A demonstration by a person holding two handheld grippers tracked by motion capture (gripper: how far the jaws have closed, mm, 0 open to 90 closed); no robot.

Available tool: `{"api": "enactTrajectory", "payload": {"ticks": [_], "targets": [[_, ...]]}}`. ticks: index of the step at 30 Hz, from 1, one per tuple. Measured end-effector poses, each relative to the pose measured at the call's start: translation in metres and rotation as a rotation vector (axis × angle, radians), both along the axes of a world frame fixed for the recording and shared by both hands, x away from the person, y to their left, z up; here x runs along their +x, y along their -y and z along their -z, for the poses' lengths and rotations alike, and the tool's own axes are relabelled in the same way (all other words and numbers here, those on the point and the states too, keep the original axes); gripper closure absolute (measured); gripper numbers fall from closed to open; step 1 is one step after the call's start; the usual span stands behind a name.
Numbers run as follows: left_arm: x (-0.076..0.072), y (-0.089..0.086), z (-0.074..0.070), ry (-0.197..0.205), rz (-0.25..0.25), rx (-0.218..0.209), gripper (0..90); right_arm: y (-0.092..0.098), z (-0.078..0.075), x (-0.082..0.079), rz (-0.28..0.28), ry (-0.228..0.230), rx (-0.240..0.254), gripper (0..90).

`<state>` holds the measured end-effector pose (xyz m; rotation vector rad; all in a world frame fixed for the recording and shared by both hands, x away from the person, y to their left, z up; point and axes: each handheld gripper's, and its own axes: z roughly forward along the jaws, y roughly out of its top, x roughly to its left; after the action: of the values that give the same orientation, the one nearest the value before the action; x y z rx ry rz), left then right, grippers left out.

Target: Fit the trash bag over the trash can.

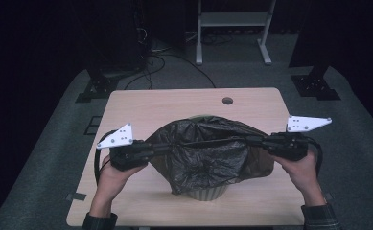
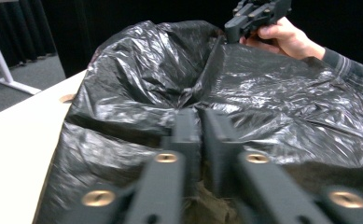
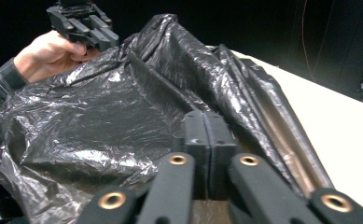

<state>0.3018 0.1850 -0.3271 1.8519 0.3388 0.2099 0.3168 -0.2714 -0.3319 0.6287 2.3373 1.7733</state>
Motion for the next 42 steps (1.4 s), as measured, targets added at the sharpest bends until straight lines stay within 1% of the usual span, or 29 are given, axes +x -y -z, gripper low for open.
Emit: {"api": "enactTrajectory", "payload": {"ticks": [2, 4, 6, 7, 10, 11, 12, 14, 15, 16, 18, 19, 20, 21, 24, 26, 28, 29, 30, 33, 36, 41, 42], "targets": [[0.001, 0.001, -0.001, 0.021, -0.025, 0.01, 89.6, 0.0, -0.001, 0.0, 0.006, -0.001, -0.003, 90.0], [0.005, 0.0, -0.003, 0.023, -0.039, -0.013, 89.6, 0.0, -0.002, 0.001, 0.02, 0.006, 0.008, 90.0], [0.012, 0.0, -0.006, 0.025, -0.054, -0.016, 89.6, 0.002, -0.004, 0.004, 0.039, 0.011, 0.019, 90.0], [0.017, -0.001, -0.008, 0.026, -0.061, -0.026, 89.6, 0.003, -0.006, 0.007, 0.046, 0.014, 0.028, 90.0], [0.033, -0.001, -0.011, 0.022, -0.085, -0.034, 89.6, 0.004, -0.009, 0.016, 0.074, 0.015, 0.033, 90.0], [0.033, -0.001, -0.011, 0.022, -0.085, -0.034, 89.6, 0.004, -0.01, 0.02, 0.084, 0.013, 0.036, 90.0], [0.043, -0.001, -0.01, 0.011, -0.089, -0.045, 89.5, 0.005, -0.01, 0.024, 0.09, 0.009, 0.04, 90.0], [0.049, 0.0, -0.008, -0.003, -0.095, -0.058, 89.6, 0.005, -0.009, 0.031, 0.105, -0.002, 0.041, 90.0], [0.05, 0.0, -0.007, -0.007, -0.096, -0.065, 89.6, 0.005, -0.008, 0.033, 0.115, -0.01, 0.033, 90.0], [0.051, 0.0, -0.006, -0.011, -0.094, -0.072, 89.5, 0.006, -0.007, 0.034, 0.121, -0.007, 0.031, 88.7], [0.05, 0.001, -0.004, -0.009, -0.097, -0.065, 89.6, 0.008, -0.008, 0.031, 0.117, 0.002, 0.044, 80.5], [0.05, 0.001, -0.004, -0.008, -0.096, -0.064, 89.5, 0.009, -0.01, 0.026, 0.108, 0.011, 0.051, 79.3], [0.049, 0.001, -0.004, -0.005, -0.107, -0.051, 89.6, 0.009, -0.012, 0.023, 0.098, 0.02, 0.054, 76.5], [0.049, 0.001, -0.004, -0.001, -0.122, -0.04, 89.6, 0.008, -0.015, 0.016, 0.086, 0.031, 0.052, 75.8], [0.051, 0.002, -0.005, -0.002, -0.137, -0.05, 89.6, 0.005, -0.019, 0.002, 0.061, 0.053, 0.043, 74.6], [0.052, 0.003, -0.006, 0.004, -0.138, -0.052, 89.6, 0.001, -0.021, -0.005, 0.025, 0.054, 0.051, 73.1], [0.053, 0.006, -0.008, 0.01, -0.143, -0.042, 89.6, -0.004, -0.022, -0.013, -0.001, 0.063, 0.046, 72.5], [0.054, 0.007, -0.008, 0.012, -0.145, -0.038, 89.6, -0.008, -0.023, -0.018, -0.025, 0.069, 0.04, 71.9], [0.055, 0.008, -0.008, 0.011, -0.145, -0.04, 89.6, -0.012, -0.022, -0.022, -0.04, 0.071, 0.043, 70.8], [0.057, 0.01, -0.008, 0.008, -0.152, -0.033, 89.6, -0.023, -0.02, -0.032, -0.101, 0.069, 0.029, 69.6], [0.057, 0.011, -0.007, 0.009, -0.154, -0.027, 89.6, -0.032, -0.014, -0.042, -0.153, 0.055, 0.026, 68.7], [0.055, 0.011, -0.008, 0.013, -0.153, -0.022, 89.6, -0.046, -0.006, -0.05, -0.209, 0.039, 0.014, 68.7], [0.055, 0.011, -0.008, 0.014, -0.152, -0.021, 89.6, -0.048, -0.006, -0.051, -0.219, 0.037, 0.018, 68.7]]}}
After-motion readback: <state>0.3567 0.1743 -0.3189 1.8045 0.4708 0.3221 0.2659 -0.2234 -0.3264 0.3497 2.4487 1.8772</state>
